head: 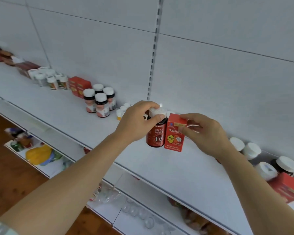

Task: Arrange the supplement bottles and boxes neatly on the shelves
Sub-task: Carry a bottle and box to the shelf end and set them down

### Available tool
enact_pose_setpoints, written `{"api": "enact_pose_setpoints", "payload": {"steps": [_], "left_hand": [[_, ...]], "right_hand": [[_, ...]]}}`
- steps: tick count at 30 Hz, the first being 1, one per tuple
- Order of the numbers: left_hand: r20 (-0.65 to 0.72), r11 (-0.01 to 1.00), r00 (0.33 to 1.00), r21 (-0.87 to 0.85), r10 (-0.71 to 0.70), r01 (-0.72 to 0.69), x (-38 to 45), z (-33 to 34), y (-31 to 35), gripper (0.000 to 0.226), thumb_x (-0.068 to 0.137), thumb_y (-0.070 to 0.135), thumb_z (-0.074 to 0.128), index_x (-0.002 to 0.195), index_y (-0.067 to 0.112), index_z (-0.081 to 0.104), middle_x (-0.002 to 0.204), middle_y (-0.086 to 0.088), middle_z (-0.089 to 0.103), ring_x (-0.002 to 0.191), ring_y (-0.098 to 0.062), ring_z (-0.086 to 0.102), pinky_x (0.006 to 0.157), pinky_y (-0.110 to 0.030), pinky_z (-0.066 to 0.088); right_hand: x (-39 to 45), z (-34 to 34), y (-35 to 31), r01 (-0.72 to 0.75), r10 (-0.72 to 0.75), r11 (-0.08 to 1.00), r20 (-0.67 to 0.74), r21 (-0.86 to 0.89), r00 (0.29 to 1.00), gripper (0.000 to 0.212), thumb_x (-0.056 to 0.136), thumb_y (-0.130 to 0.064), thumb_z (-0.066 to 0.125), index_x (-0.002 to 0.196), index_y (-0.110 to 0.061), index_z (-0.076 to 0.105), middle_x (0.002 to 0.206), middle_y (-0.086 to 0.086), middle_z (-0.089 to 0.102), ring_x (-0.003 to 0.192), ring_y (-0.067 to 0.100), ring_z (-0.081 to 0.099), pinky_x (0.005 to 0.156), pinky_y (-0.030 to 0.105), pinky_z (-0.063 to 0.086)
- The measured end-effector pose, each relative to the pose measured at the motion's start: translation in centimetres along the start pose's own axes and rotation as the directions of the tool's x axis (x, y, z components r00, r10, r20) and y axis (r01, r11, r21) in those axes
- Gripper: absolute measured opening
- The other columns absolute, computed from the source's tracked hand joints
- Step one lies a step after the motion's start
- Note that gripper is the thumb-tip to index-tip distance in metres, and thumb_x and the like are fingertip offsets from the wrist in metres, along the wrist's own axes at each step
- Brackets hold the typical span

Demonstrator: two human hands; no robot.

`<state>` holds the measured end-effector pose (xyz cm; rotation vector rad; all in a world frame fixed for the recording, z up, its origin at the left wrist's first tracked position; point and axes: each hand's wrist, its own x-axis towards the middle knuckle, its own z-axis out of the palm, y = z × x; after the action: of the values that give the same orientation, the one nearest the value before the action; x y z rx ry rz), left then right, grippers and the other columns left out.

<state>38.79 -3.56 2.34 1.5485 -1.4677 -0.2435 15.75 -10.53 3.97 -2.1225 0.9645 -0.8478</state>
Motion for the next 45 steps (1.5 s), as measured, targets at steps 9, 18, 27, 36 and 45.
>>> {"api": "enact_pose_setpoints", "payload": {"steps": [9, 18, 27, 36, 45], "left_hand": [[-0.041, 0.998, 0.999, 0.059, -0.011, 0.013, -3.4, -14.8, -7.6, 0.040, 0.079, 0.060, 0.065, 0.112, 0.037, 0.065, 0.111, 0.021, 0.061, 0.094, 0.002, 0.058, 0.084, -0.028, 0.053], [-0.140, 0.994, 0.986, 0.049, -0.091, 0.099, -5.0, -25.8, -16.8, 0.044, 0.071, 0.068, 0.060, 0.106, 0.042, 0.064, 0.107, 0.024, 0.061, 0.095, 0.004, 0.058, 0.083, -0.025, 0.052], [-0.164, 0.985, 0.978, 0.093, -0.132, 0.148, 0.7, -31.8, -26.0, 0.042, 0.070, 0.068, 0.059, 0.106, 0.045, 0.061, 0.101, 0.028, 0.059, 0.093, 0.005, 0.057, 0.081, -0.025, 0.050], [-0.146, 0.968, 0.977, 0.178, -0.155, 0.180, 8.8, -37.1, -33.2, 0.036, 0.080, 0.051, 0.070, 0.112, 0.036, 0.062, 0.112, 0.020, 0.059, 0.089, -0.006, 0.058, 0.080, -0.033, 0.053], [-0.065, 0.992, 0.994, 0.088, -0.087, 0.093, 15.2, -39.2, -41.8, 0.031, 0.080, 0.044, 0.074, 0.106, 0.033, 0.063, 0.103, 0.021, 0.060, 0.089, 0.004, 0.057, 0.076, -0.024, 0.052]], "right_hand": [[1.3, 13.4, -10.0, 0.025, -0.025, 1.000, 0.025, 0.019, 0.999, 0.031, 0.081, -0.030, 0.077, 0.109, -0.038, 0.065, 0.107, -0.019, 0.066, 0.092, 0.000, 0.066, 0.075, 0.015, 0.053], [5.4, 25.8, -16.7, 0.123, -0.124, 0.992, 0.066, 0.019, 0.990, 0.032, 0.082, -0.032, 0.077, 0.103, -0.050, 0.061, 0.113, -0.019, 0.063, 0.094, -0.005, 0.064, 0.078, 0.006, 0.049], [15.2, 35.4, -16.8, 0.166, -0.164, 0.986, 0.051, -0.023, 0.985, 0.035, 0.081, -0.030, 0.077, 0.113, -0.036, 0.064, 0.108, -0.016, 0.063, 0.091, -0.003, 0.064, 0.080, 0.015, 0.054], [26.3, 42.4, -18.1, 0.184, -0.192, 0.965, -0.026, -0.188, 0.981, 0.035, 0.085, -0.026, 0.072, 0.119, -0.019, 0.065, 0.115, -0.006, 0.065, 0.100, 0.016, 0.061, 0.091, 0.035, 0.051], [32.0, 49.6, -16.0, 0.029, -0.038, 0.949, -0.022, -0.315, 0.999, 0.037, 0.086, -0.022, 0.071, 0.123, -0.019, 0.062, 0.120, -0.004, 0.063, 0.095, 0.014, 0.061, 0.083, 0.027, 0.050]]}}
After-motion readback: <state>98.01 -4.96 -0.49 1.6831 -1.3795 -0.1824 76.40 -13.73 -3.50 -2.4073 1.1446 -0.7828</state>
